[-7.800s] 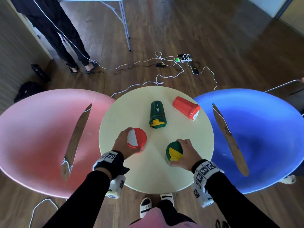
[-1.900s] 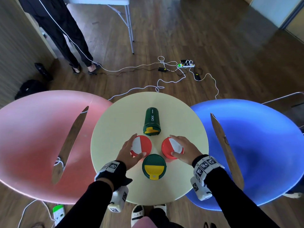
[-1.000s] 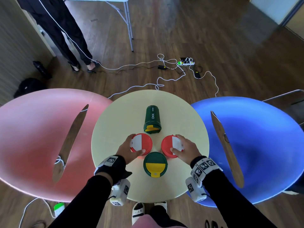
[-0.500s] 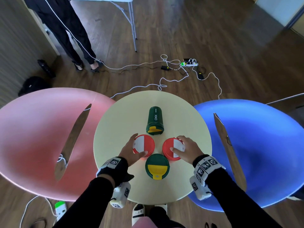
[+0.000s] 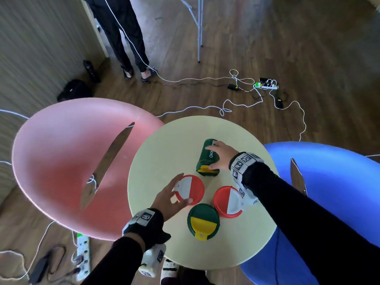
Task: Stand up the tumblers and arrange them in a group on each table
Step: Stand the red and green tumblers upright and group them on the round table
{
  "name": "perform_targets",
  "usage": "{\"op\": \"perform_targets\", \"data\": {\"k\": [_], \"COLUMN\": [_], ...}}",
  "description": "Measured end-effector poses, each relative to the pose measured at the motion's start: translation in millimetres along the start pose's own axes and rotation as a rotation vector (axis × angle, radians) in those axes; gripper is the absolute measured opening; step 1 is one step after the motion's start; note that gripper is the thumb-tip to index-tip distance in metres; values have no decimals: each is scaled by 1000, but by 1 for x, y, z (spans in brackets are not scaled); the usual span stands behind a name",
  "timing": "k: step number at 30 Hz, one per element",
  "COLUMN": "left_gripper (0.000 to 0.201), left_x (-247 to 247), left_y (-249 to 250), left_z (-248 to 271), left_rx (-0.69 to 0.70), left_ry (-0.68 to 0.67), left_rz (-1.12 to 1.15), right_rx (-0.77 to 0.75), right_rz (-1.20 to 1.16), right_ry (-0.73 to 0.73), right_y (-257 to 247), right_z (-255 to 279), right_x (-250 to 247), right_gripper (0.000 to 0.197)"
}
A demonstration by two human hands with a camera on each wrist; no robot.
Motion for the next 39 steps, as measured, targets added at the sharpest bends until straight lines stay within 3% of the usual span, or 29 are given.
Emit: {"op": "perform_targets", "data": {"k": [7,20,33,36,39], "left_gripper": [76,76,80,80,79], "left_x": [1,1,2,2,1], "left_y": [-3,-7,-6,-6,-6], "left_z": [0,-1,-4,-5,-6], "left_rx": [3,-15,19,27,16], "left_ry": [25,38,10,11,9], "left_rz": [-4,-58,-57,-45,-33], "right_rx": [-4,-30,32,75,148], "right_rz": [220,230,22,-127,-287], "right_ry": [-156,-219,-274,-318,-354], "right_y": [-6,-10,11,17,25], "right_z": [-37,-36,-12,-5,2], "right_x": [29,35,-5,-2,8], "right_gripper": [82,71,49,37,37]}}
Point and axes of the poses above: each hand's wrist, its own z-axis away from the middle knuckle, its own x-axis out of the palm, y = z × x, the point moved 9 cm from there along -z, towards the middle knuckle, and after that the axes turned 8 degrees about z, right-handed, at the moved point
